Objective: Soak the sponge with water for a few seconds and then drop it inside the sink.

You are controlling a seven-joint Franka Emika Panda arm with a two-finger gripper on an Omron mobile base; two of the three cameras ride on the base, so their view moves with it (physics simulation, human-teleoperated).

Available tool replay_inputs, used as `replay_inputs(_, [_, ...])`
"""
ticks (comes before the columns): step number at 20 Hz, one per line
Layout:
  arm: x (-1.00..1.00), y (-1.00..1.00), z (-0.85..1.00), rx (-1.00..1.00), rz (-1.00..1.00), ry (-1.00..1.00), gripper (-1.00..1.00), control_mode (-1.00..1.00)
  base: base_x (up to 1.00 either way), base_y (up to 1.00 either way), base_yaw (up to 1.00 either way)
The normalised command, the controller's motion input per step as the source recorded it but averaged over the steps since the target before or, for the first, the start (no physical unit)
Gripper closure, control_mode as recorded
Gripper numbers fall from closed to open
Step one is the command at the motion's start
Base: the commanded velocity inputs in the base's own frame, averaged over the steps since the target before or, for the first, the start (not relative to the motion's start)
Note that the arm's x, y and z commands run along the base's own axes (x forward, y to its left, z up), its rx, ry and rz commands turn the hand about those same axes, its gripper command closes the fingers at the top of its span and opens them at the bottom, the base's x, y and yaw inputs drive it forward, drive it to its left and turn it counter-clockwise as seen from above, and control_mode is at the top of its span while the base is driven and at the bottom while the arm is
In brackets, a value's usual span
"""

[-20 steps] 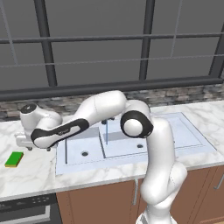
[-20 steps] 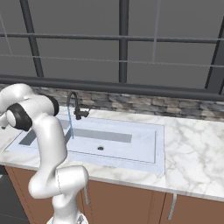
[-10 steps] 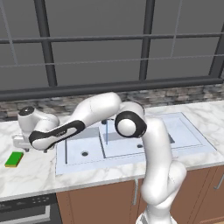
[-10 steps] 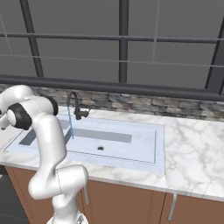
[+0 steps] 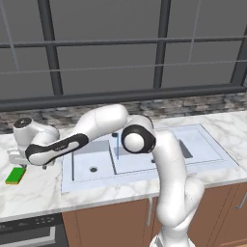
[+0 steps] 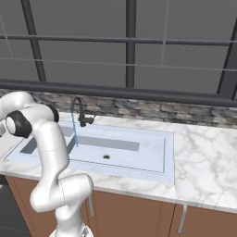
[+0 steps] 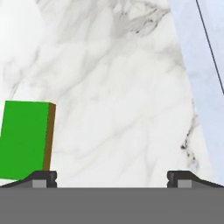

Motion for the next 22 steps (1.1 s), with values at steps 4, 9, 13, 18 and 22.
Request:
replay_inputs(4, [0.05, 0.15, 0.0, 0.0, 0.0, 0.01, -1.0, -1.0, 0.0, 0.0, 0.0])
replay_inputs(9, [0.09, 0.17, -0.02, 0.0, 0.0, 0.0, -1.0, -1.0, 0.0, 0.0, 0.0])
replay_inputs(13, [0.08, 0.19, -0.13, 0.0, 0.0, 0.0, -1.0, -1.0, 0.0, 0.0, 0.0])
replay_inputs(18, [0.06, 0.23, -0.17, 0.0, 0.0, 0.0, -1.0, -1.0, 0.0, 0.0, 0.0])
replay_inputs(22, [0.08, 0.22, -0.24, 0.0, 0.0, 0.0, -1.0, -1.0, 0.0, 0.0, 0.0])
